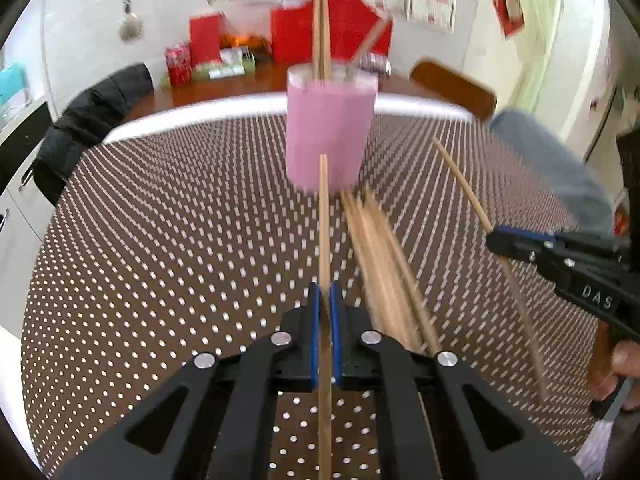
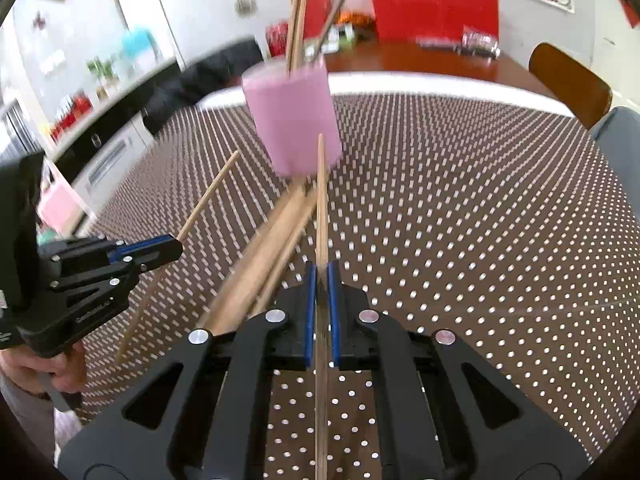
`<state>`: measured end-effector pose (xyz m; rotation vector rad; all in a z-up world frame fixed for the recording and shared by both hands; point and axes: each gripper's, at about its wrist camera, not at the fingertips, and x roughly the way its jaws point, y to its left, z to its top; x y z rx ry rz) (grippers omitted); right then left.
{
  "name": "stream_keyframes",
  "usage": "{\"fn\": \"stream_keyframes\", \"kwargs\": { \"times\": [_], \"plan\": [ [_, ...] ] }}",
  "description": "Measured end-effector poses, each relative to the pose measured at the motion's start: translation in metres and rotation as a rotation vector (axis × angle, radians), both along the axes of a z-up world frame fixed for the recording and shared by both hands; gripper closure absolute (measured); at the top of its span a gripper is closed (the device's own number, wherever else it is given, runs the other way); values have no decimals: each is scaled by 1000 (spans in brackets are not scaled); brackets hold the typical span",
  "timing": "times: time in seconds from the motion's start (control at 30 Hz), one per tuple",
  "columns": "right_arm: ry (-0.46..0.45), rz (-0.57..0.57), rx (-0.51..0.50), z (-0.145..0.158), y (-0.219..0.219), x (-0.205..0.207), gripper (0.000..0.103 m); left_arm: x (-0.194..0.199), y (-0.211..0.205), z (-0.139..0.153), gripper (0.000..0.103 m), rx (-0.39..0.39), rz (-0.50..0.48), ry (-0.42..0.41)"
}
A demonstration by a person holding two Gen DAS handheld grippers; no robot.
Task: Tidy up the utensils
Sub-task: 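Close the left tool on one chopstick while the right tool grasps another, then raise both held chopsticks over the pink cup and drop them in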
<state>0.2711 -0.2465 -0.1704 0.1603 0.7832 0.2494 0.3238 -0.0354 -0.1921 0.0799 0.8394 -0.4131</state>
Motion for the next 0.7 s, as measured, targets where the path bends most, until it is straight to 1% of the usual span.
{"fn": "stream_keyframes", "kwargs": {
  "times": [0.07, 0.17, 0.33, 0.53, 0.7],
  "plan": [
    [-54, 1, 28, 12, -4, -1, 97, -7, 4, 13, 98, -37, 16, -38],
    [-136, 0, 49, 31, -4, -9, 97, -16, 6, 40, 98, -101, 27, -125],
    [-226, 20, 64, 52, 5, -16, 97, -29, 5, 73, 98, -179, 23, -244],
    [-302, 45, 77, 78, 15, -19, 97, -24, 9, 104, 98, -268, 15, -373],
    [-370, 63, 74, 107, 18, 0, 97, -14, 3, 128, 98, -315, 7, -468]
  ]
}}
